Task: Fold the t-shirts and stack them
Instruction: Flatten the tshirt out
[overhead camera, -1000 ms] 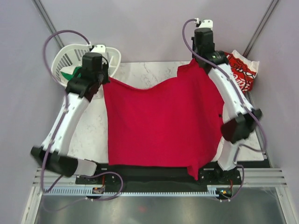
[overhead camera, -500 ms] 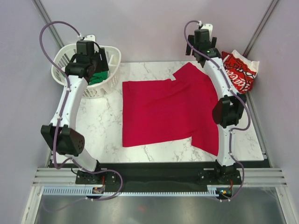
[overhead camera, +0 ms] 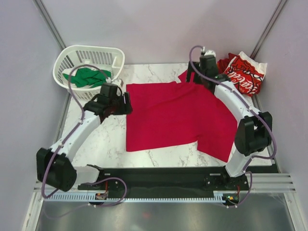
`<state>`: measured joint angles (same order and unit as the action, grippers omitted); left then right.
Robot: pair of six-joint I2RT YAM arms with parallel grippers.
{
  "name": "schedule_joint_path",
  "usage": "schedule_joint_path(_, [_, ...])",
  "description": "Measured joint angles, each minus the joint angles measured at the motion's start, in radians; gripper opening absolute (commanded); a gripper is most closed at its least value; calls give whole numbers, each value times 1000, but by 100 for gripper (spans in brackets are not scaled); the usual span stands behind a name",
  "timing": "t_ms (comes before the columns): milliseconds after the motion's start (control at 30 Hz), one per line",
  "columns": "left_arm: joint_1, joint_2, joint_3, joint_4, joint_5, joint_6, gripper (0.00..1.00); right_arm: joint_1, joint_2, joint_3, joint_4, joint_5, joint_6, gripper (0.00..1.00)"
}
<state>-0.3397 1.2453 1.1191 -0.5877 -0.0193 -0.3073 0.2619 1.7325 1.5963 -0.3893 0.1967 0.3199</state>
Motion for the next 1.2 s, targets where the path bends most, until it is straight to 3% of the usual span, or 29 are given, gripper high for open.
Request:
schedule_joint_path(133, [-16, 146, -114, 73, 102, -50, 65, 73, 11, -178, -17, -41, 3, 98])
schedule_joint_path(433, [-31, 441, -62, 218, 180, -102, 62, 113, 17, -291, 69, -154, 62, 98])
schedule_joint_path(767, [-17, 544, 46, 160, 153, -114, 61, 204, 131, -442, 197, -194, 136, 98])
schedule_joint_path(1200, [98, 562, 27, 30, -44, -112, 57, 393, 208, -428, 409, -214, 217, 98])
